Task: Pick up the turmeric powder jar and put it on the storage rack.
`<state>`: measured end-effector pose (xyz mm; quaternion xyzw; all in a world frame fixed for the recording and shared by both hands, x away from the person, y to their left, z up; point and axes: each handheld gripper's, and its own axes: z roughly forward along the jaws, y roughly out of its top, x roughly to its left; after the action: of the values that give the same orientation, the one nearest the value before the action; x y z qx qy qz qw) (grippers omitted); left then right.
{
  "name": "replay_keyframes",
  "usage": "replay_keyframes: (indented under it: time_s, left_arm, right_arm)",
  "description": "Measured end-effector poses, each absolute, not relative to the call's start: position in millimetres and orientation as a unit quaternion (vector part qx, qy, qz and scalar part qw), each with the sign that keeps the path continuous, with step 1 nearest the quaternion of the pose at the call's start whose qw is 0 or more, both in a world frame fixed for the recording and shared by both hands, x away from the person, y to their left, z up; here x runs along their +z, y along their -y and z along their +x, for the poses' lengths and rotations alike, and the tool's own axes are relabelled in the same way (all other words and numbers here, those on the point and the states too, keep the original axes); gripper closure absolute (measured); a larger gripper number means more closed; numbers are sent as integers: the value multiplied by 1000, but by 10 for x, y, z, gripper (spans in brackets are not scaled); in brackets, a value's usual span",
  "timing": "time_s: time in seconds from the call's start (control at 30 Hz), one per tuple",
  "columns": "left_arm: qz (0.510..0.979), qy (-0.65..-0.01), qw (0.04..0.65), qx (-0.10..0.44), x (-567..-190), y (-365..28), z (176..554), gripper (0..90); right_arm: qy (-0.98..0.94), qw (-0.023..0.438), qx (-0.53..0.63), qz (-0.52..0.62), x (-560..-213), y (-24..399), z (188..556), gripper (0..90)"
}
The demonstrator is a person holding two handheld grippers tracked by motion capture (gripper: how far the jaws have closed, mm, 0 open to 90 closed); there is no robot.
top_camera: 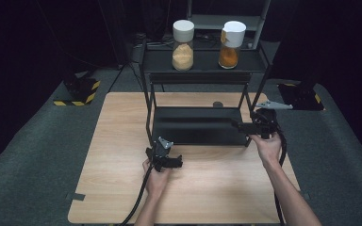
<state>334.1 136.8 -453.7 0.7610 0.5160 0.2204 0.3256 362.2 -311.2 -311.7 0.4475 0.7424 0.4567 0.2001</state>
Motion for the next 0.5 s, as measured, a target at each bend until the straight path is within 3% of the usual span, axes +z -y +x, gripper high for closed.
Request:
replay_keyframes:
  time_s: [0.5]
  left_arm:
    - [761,-516,326,220,-4538,-1368,3341,17]
  right_arm:
    - [-741,190,458,453,-3279,3081,3636,90]
